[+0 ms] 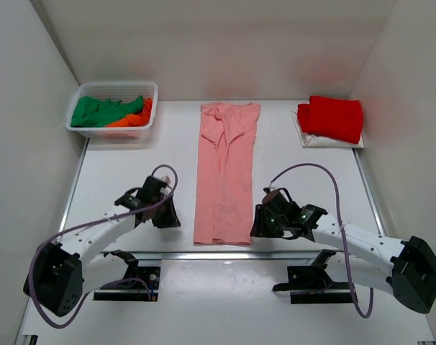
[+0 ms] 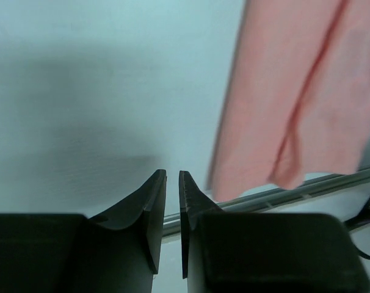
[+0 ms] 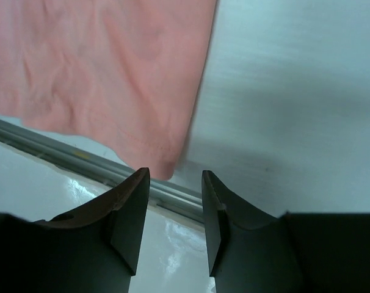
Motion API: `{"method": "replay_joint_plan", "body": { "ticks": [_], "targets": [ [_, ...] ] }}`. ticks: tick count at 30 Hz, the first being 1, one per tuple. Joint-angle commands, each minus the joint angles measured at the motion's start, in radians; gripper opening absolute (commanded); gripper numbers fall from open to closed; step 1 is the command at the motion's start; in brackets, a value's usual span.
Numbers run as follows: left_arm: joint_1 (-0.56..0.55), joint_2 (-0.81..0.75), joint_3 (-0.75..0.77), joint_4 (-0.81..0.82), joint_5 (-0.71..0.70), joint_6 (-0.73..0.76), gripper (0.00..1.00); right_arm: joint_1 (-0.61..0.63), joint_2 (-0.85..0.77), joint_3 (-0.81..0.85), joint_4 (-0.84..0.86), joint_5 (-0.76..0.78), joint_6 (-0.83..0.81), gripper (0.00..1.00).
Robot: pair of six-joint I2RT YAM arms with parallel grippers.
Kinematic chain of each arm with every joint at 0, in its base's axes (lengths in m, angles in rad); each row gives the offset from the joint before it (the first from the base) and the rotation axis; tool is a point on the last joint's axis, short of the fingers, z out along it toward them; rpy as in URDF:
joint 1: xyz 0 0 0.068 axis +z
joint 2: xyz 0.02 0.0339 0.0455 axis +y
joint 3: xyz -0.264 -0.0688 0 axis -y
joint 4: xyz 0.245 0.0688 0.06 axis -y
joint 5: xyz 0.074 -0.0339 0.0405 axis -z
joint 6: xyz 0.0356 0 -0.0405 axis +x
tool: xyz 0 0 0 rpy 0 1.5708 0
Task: Fold and stack the t-shirts
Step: Grab the bottom of the folded rectangular tshirt with both arms
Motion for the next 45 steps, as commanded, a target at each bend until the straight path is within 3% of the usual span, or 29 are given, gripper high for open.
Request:
{"method": "replay_joint_plan", "body": {
  "ticks": [1, 4, 10, 13, 22, 23, 24, 25, 27, 28, 37, 45],
  "targets": [
    [-0.035, -0.093, -0.114, 0.214, 0.004, -0.118, 0.26, 0.054, 0.012, -0.012, 0.075, 0.065, 0.109, 0.37],
    [-0.069, -0.152, -0.178, 0.271, -0.021, -0.181, 0.26, 0.057, 0.037, -0.036, 0.094, 0.063, 0.123, 0.46],
    [-0.140, -0.172, -0.238, 0.355, -0.055, -0.268, 0.31, 0.106, 0.073, -0.046, 0.131, 0.078, 0.178, 0.50],
    [-0.207, -0.112, -0.225, 0.393, -0.068, -0.291, 0.31, 0.135, 0.115, -0.032, 0.138, 0.085, 0.193, 0.50],
    [-0.327, 0.133, -0.100, 0.291, -0.081, -0.270, 0.32, 0.160, 0.205, 0.020, 0.072, 0.098, 0.218, 0.49],
    [-0.354, 0.162, -0.083, 0.297, -0.082, -0.276, 0.32, 0.164, 0.218, 0.023, 0.074, 0.096, 0.218, 0.45],
    [-0.368, 0.175, -0.076, 0.298, -0.078, -0.276, 0.27, 0.167, 0.218, 0.023, 0.066, 0.093, 0.223, 0.18],
    [-0.386, 0.199, -0.068, 0.300, -0.081, -0.277, 0.16, 0.163, 0.218, 0.023, 0.057, 0.090, 0.230, 0.00],
    [-0.396, 0.216, -0.062, 0.289, -0.078, -0.277, 0.02, 0.155, 0.205, 0.017, 0.043, 0.095, 0.224, 0.00],
    [-0.385, 0.210, -0.063, 0.285, -0.081, -0.276, 0.00, 0.151, 0.201, 0.002, 0.028, 0.090, 0.223, 0.00],
    [-0.373, 0.110, -0.099, 0.214, -0.085, -0.258, 0.00, 0.091, 0.029, -0.107, 0.006, 0.017, 0.209, 0.00],
    [-0.367, 0.069, -0.077, 0.214, -0.044, -0.268, 0.00, -0.001, 0.052, 0.002, -0.066, -0.089, 0.046, 0.01]
  ]
}}
